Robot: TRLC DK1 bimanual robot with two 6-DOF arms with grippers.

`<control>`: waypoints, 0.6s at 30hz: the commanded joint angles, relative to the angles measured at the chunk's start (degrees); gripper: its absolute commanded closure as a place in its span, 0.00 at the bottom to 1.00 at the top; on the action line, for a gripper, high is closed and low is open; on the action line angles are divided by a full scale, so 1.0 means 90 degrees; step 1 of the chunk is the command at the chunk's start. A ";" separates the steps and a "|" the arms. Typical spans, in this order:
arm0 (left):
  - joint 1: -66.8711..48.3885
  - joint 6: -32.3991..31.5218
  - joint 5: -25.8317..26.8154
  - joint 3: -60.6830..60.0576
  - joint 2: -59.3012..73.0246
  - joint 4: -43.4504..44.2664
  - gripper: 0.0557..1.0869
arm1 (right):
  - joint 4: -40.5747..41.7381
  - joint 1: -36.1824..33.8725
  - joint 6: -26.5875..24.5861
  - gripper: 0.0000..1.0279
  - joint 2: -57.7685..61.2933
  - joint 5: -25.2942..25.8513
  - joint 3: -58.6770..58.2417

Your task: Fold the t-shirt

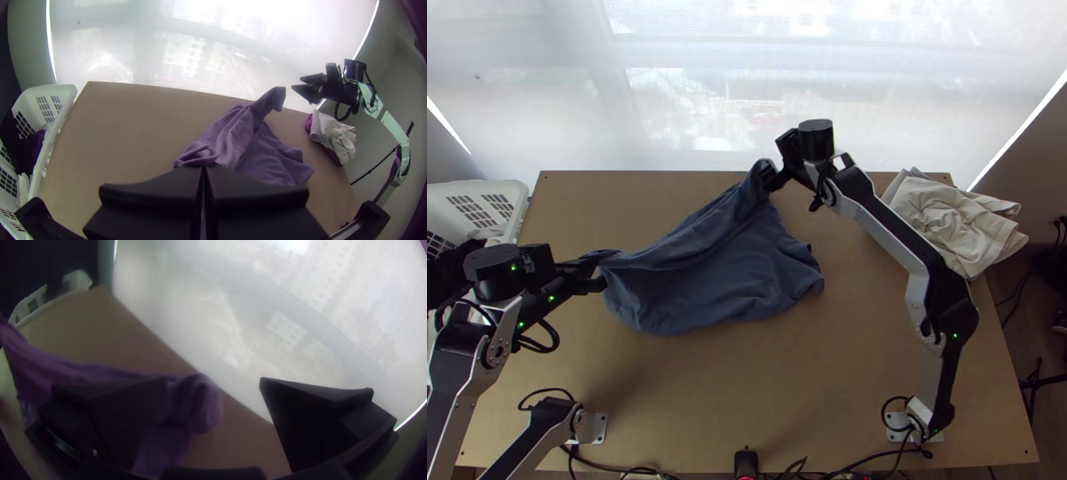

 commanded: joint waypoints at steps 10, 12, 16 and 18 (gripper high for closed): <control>0.0061 0.0093 -0.0451 -0.0393 -0.0021 0.0681 0.97 | -0.0774 0.2375 -0.0601 0.04 -0.3112 -0.0365 -0.4643; 0.0090 0.0113 -0.0460 -0.0393 -0.0021 0.0700 0.97 | -0.0784 0.2560 -0.0631 0.04 -0.3122 -0.0355 -0.4789; 0.0119 0.0211 -0.0480 -0.0403 -0.0021 0.0720 0.97 | -0.0774 0.2687 -0.0738 0.05 -0.3014 -0.0355 -0.5072; 0.0139 0.0220 -0.0509 -0.0403 -0.0021 0.0720 0.97 | -0.0774 0.2677 -0.0797 0.05 -0.2927 -0.0355 -0.5219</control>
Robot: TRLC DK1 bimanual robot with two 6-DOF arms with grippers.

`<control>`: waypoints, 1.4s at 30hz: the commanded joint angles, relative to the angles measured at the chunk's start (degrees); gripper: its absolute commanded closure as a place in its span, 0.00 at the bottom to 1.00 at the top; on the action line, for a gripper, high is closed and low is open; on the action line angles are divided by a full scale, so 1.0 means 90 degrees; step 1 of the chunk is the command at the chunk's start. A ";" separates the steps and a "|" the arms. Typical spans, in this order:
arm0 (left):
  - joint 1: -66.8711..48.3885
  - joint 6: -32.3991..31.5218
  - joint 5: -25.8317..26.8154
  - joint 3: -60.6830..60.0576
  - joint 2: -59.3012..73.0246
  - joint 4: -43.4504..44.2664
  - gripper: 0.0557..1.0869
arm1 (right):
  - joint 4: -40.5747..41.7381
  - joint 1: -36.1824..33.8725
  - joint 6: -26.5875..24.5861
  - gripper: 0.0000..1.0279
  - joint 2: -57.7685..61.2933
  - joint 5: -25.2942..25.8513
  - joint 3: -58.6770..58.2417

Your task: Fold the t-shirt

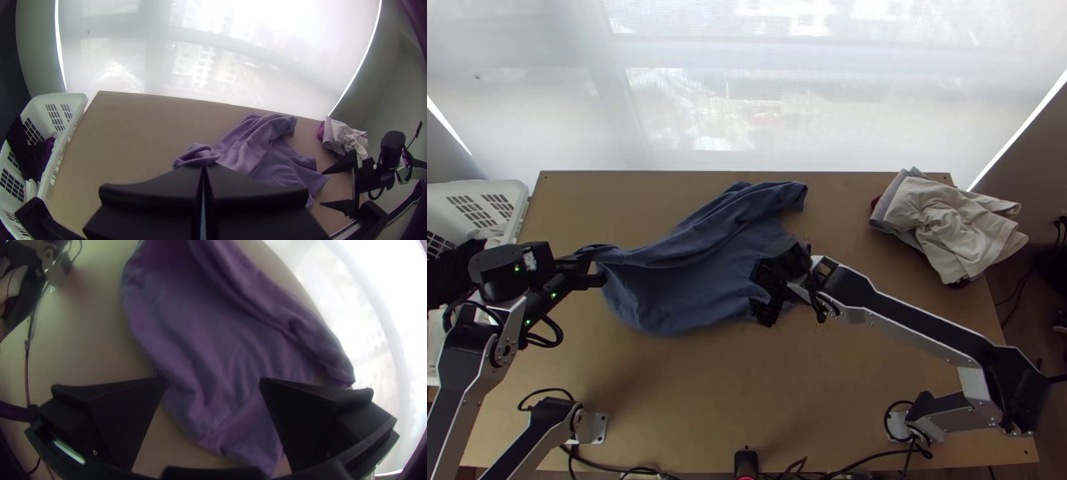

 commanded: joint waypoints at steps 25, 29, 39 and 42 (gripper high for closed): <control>0.0100 0.0128 -0.0143 -0.0261 0.0091 0.0301 0.97 | 0.0702 -0.0072 -0.0336 0.53 0.1365 -0.0035 -0.0760; 0.0081 0.0128 -0.0143 -0.0271 0.0130 0.0379 0.97 | 0.0682 -0.0208 -0.0434 0.78 0.1414 -0.0035 -0.0702; 0.0071 0.0158 -0.0143 -0.0212 0.0033 0.0379 0.97 | -0.0324 -0.0882 -0.0463 0.97 0.0183 -0.0035 -0.0301; 0.0081 0.0158 -0.0153 -0.0202 -0.0045 0.0360 0.97 | -0.0724 -0.1263 -0.0531 0.97 -0.0364 -0.0035 -0.0086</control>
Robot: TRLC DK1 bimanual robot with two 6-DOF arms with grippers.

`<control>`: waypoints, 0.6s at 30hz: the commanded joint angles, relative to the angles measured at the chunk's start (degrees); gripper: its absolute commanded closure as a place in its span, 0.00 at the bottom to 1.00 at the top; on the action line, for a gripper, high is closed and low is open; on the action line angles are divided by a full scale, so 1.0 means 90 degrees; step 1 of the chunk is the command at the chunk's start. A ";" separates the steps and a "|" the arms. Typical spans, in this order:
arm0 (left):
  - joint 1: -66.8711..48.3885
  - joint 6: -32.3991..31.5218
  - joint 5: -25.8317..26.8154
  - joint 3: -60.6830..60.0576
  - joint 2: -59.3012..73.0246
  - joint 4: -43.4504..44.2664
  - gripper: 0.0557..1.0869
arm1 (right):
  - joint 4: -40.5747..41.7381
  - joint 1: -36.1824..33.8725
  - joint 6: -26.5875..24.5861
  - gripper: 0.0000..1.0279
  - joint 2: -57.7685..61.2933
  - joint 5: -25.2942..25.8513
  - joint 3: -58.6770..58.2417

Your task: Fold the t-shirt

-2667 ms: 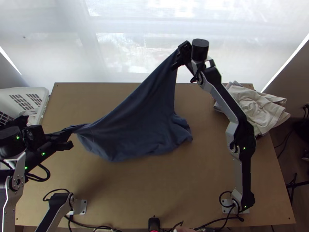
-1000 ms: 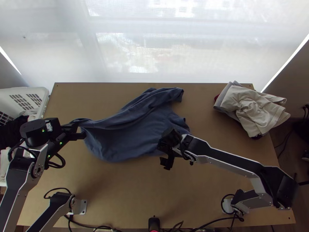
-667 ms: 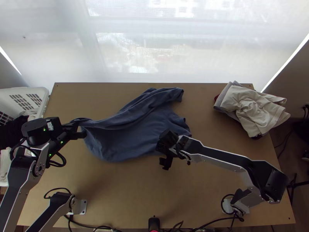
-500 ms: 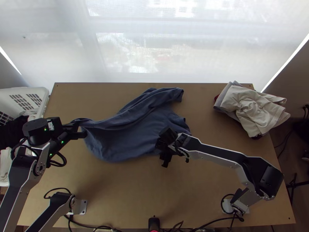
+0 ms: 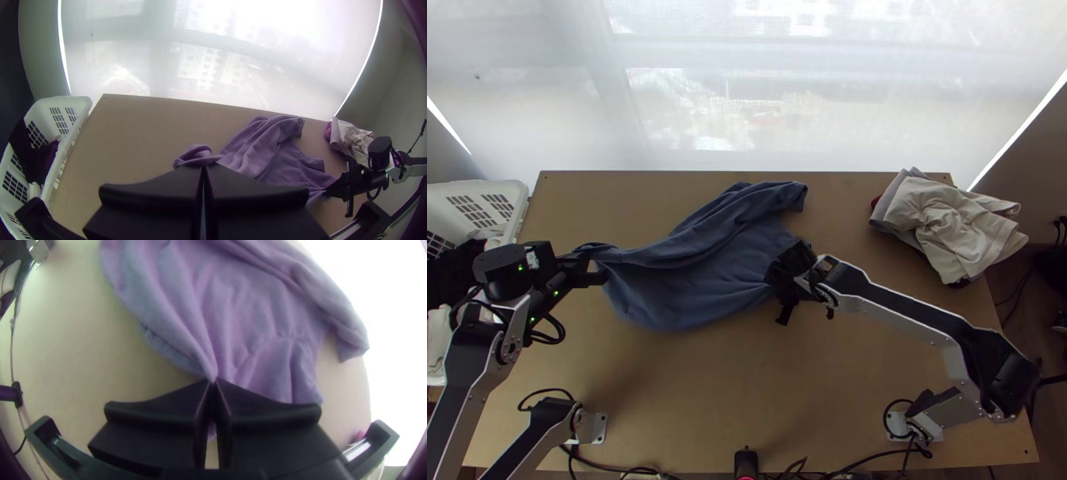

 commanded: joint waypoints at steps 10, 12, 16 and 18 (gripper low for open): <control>0.0084 0.0012 -0.0122 0.0309 -0.0692 -0.0388 0.97 | -0.1732 -0.1501 -0.0358 0.97 -0.2346 -0.0013 0.1461; 0.0201 0.0041 -0.0171 0.0543 -0.0780 -0.0456 0.97 | -0.1879 -0.1598 -0.0358 0.97 -0.2482 -0.0013 0.1803; 0.0601 0.0129 -0.0161 0.1227 -0.0838 -0.0505 0.97 | -0.1986 -0.1657 -0.0338 0.97 -0.2707 0.0055 0.2418; 0.0709 0.0139 -0.0161 0.1559 -0.0838 -0.0554 0.97 | -0.1986 -0.1647 -0.0338 0.97 -0.2795 0.0114 0.2633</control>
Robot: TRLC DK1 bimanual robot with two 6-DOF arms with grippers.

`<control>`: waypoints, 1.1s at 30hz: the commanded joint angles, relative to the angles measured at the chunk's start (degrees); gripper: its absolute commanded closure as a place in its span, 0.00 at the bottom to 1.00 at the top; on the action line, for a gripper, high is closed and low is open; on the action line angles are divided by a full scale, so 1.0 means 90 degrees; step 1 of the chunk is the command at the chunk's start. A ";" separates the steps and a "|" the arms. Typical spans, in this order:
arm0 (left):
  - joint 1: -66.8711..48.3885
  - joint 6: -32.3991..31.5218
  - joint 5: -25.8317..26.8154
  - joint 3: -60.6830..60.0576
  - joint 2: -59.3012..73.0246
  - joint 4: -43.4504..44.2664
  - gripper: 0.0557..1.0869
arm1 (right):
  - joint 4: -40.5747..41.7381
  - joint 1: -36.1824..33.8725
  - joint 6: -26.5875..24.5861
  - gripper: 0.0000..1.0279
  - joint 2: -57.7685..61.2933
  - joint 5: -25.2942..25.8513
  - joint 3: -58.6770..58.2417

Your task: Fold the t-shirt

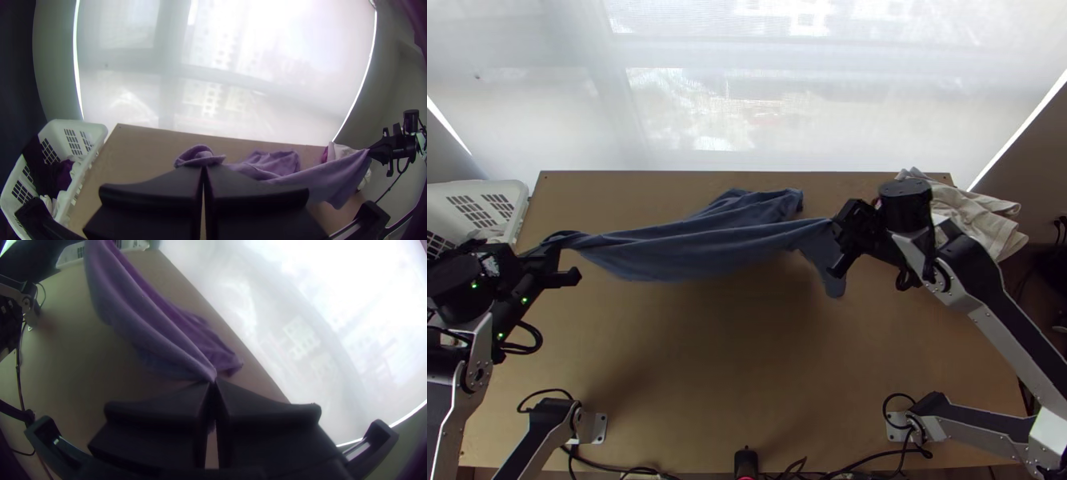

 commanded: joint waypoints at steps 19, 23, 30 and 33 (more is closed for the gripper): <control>0.1255 0.0391 -0.0494 0.2437 -0.0517 0.0152 0.97 | 0.0058 0.0943 -0.0909 0.97 -0.0754 0.1044 0.2035; 0.1655 0.0508 -0.0503 0.2535 -0.0840 0.0582 0.97 | 0.0312 0.1284 -0.1095 0.97 -0.0568 0.1103 0.2084; 0.2016 0.0528 -0.0581 0.3267 -0.1016 0.0611 0.97 | 0.0585 0.2115 -0.1348 0.97 -0.0207 0.1229 0.2299; 0.2114 0.0528 -0.0660 0.3560 -0.1006 0.0611 0.97 | 0.0663 0.2408 -0.1436 0.97 -0.0051 0.1278 0.2455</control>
